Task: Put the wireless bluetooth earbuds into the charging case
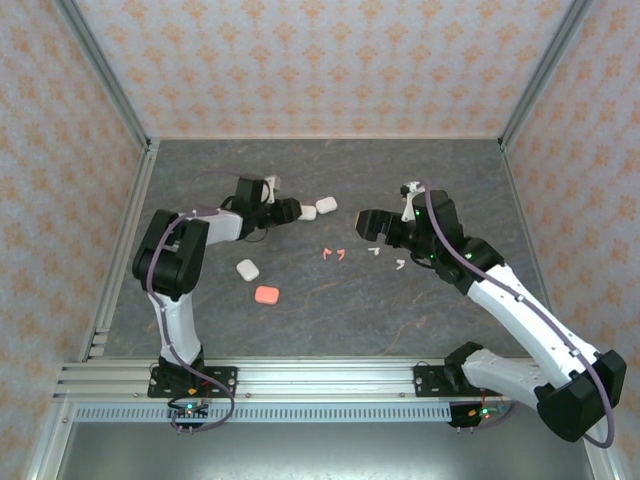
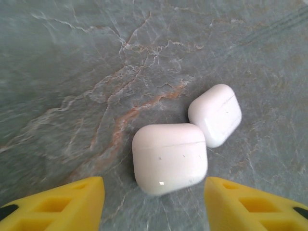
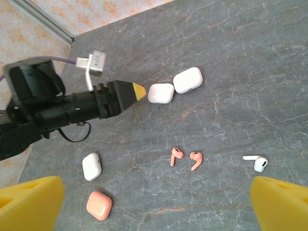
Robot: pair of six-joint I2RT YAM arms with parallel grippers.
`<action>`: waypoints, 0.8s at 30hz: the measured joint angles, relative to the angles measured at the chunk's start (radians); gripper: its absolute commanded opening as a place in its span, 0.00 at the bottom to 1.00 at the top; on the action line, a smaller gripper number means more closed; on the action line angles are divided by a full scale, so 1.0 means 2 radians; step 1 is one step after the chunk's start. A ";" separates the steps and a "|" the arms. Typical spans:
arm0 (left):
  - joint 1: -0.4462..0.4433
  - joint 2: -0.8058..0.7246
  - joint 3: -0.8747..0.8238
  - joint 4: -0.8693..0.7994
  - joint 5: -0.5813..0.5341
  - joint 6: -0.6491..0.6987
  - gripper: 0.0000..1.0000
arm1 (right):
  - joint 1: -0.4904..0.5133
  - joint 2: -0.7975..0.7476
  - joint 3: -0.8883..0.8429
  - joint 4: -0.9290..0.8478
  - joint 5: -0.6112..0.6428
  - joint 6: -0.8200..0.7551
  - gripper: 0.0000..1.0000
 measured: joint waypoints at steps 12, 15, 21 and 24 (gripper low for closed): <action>0.006 -0.289 -0.146 -0.017 -0.048 0.027 0.77 | 0.098 0.091 0.003 -0.004 0.011 -0.047 0.99; 0.008 -0.362 -0.170 -0.045 -0.079 0.035 0.84 | 0.130 0.138 0.019 -0.007 0.024 -0.062 0.99; 0.048 -0.477 -0.188 -0.104 -0.116 0.027 0.91 | 0.209 0.251 0.106 -0.041 0.058 -0.109 0.99; 0.084 -0.499 -0.189 -0.129 -0.120 0.014 0.92 | 0.245 0.305 0.151 -0.053 0.072 -0.136 0.99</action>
